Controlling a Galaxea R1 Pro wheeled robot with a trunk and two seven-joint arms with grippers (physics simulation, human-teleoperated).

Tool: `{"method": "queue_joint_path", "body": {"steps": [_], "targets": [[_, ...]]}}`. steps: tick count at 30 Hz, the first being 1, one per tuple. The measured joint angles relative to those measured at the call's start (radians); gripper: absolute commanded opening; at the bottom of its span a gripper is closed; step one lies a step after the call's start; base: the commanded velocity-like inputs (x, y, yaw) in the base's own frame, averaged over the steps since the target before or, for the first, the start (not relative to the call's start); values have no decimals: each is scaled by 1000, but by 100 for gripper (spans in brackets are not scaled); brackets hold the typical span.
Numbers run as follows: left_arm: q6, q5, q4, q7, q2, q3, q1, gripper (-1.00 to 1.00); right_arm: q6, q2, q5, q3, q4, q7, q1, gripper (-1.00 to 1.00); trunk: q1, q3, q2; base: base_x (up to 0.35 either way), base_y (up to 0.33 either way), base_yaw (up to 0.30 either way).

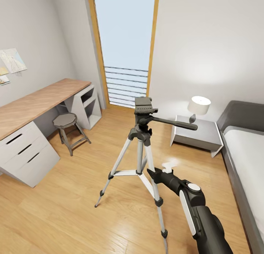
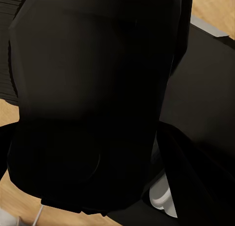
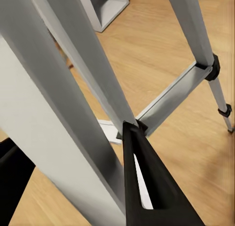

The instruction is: Attach the digital camera to the camera tripod in the bedroom.

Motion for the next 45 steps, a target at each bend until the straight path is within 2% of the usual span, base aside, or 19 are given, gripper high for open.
{"method": "queue_joint_path", "body": {"steps": [26,34,38,41,42,43,45], "targets": [[0,2,-2,0,2,0,0,-100,-23,-1,2,-1,7,2,1,-100,0,0,0,0,0,0],[1,-1,-14,2,6,-4,0,-100,-25,-9,-11,-2,15,2,0,-100,0,0,0,0,0,0],[15,-5,-68,7,30,-8,-1,-100,-26,-11,-13,-2,17,4,0,-100,0,0,0,0,0,0],[58,-5,-164,10,72,-6,-3,-100,-26,-12,-14,-2,18,4,0,-100,0,0,0,0,0,0],[80,-5,-193,10,86,-6,-3,-100,-26,-12,-14,-2,18,4,0,-100,0,0,0,0,0,0],[137,-9,-257,14,116,-4,-5,-100,-27,-12,-14,-2,18,4,0,-100,0,0,0,0,0,0],[208,-8,-331,22,147,-4,-7,-100,-26,-12,-13,-2,17,4,1,-100,0,0,0,0,0,0]]}}
